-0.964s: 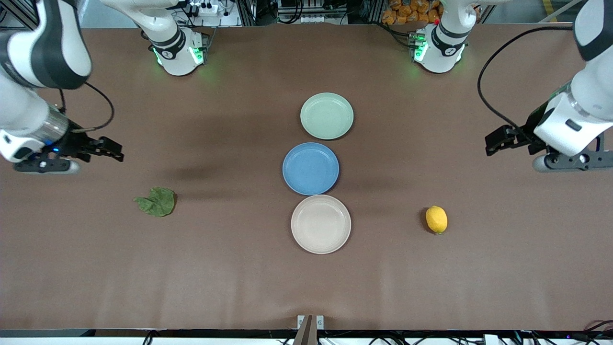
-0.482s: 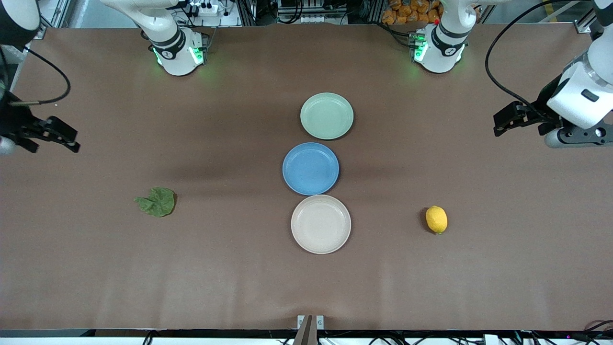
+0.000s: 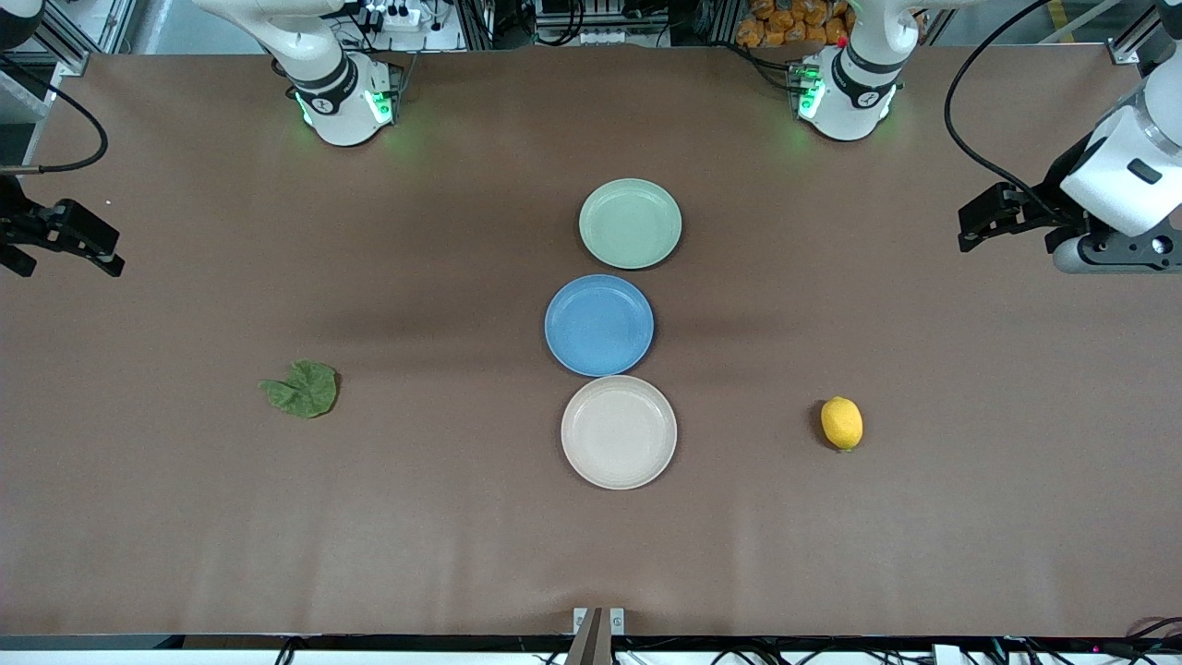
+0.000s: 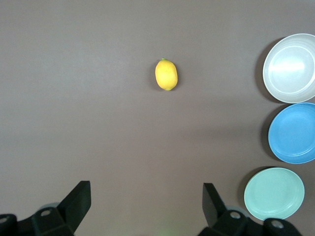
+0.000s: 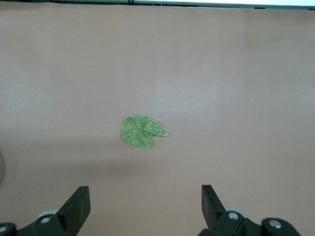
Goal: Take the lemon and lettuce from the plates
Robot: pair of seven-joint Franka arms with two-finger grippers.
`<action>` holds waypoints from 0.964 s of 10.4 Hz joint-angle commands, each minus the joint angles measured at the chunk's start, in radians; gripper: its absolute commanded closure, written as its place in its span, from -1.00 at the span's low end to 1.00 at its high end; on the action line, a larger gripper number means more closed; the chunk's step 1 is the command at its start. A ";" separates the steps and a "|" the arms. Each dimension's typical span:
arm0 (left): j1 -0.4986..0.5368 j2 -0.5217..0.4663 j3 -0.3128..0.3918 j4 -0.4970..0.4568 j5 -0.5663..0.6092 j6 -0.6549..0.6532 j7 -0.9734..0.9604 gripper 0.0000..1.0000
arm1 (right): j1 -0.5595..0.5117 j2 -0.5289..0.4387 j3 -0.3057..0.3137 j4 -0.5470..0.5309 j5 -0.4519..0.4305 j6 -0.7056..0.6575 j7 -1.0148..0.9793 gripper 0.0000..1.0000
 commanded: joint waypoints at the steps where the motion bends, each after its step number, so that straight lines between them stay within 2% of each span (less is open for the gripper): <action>1: 0.017 -0.008 -0.011 -0.011 -0.016 0.007 0.024 -1.00 | -0.006 0.005 0.009 0.022 -0.017 -0.024 -0.001 -1.00; 10: 0.023 0.022 -0.009 -0.008 -0.016 0.046 0.024 -1.00 | -0.007 0.002 0.006 0.026 -0.013 -0.047 -0.007 -1.00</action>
